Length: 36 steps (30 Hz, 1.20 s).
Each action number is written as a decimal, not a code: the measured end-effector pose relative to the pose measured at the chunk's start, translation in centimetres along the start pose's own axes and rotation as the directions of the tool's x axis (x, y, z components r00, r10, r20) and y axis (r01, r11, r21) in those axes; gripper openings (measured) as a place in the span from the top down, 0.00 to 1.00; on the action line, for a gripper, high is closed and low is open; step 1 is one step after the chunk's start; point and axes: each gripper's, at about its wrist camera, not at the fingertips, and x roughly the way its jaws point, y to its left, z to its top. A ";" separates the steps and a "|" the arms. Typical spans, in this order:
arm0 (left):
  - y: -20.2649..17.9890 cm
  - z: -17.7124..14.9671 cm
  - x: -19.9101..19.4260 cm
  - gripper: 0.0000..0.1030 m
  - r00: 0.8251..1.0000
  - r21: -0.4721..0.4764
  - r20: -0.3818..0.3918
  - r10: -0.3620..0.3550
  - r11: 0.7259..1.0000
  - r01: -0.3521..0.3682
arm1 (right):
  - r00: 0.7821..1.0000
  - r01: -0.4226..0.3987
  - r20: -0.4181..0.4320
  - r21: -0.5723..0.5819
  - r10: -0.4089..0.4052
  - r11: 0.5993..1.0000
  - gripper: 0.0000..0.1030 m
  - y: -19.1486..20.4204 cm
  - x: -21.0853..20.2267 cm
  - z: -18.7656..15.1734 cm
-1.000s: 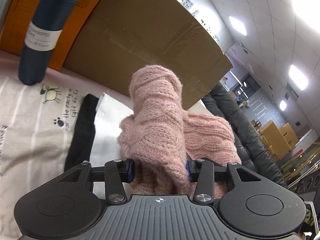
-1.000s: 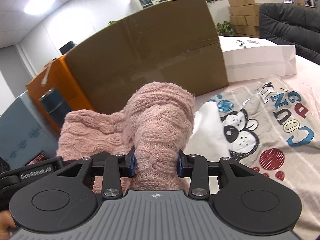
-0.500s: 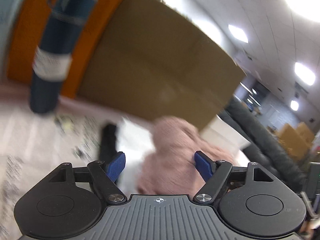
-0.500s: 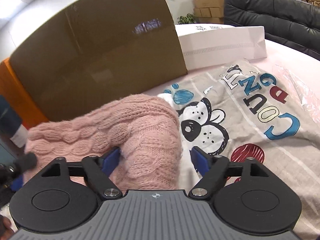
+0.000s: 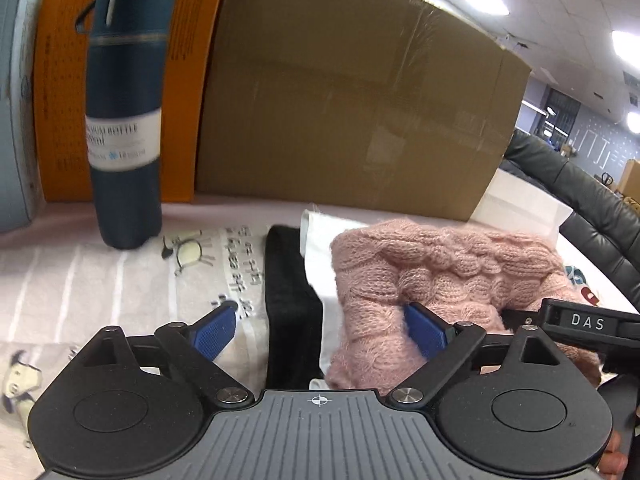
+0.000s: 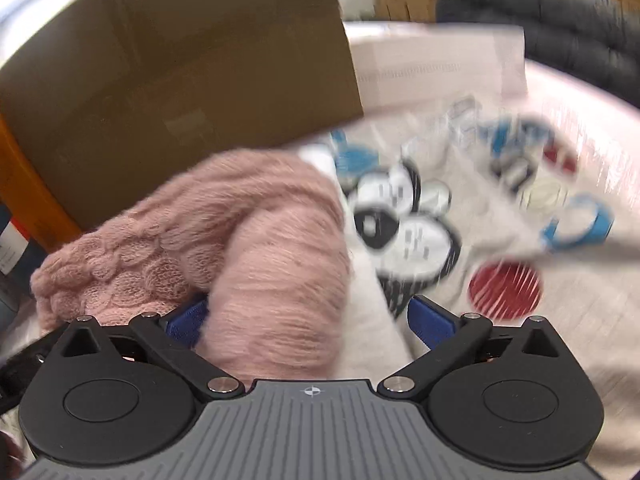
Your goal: Fold clothes
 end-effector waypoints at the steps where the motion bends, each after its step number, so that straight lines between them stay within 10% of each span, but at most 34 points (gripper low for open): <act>1: -0.3 0.2 -0.6 0.09 1.000 0.007 0.001 0.010 1.000 -0.010 | 0.999 0.019 0.040 -0.017 -0.018 1.000 0.00 0.4 -0.9 0.0; 16: -2.7 2.0 -10.6 0.03 0.977 0.082 0.196 -0.087 0.994 0.072 | 0.947 -0.004 0.322 -0.037 0.015 0.999 0.00 3.1 -15.1 -0.2; 36: -0.6 -0.5 -21.4 0.00 0.960 0.022 0.275 0.052 0.998 -0.060 | 0.937 -0.153 0.315 -0.014 0.150 0.988 0.00 8.0 -24.6 -7.0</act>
